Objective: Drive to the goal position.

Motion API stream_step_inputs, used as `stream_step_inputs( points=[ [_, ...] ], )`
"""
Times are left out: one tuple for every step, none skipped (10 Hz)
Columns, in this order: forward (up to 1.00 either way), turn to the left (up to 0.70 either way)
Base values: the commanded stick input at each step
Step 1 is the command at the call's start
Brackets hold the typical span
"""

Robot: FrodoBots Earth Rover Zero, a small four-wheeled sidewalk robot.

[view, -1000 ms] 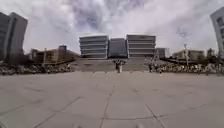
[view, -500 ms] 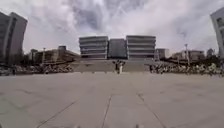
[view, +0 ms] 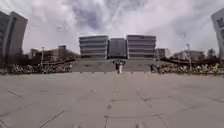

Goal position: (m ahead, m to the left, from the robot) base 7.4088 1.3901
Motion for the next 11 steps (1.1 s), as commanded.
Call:
stream_step_inputs(
  points=[
    [0.70, 0.00],
    [0.70, 0.00],
    [0.70, 0.00],
    [0.70, 0.00],
    [0.70, 0.00],
    [0.70, 0.00],
    [0.70, 0.00],
    [0.70, 0.00],
    [0.70, 0.00],
    [0.70, 0.00],
    [0.70, 0.00]
  ],
)
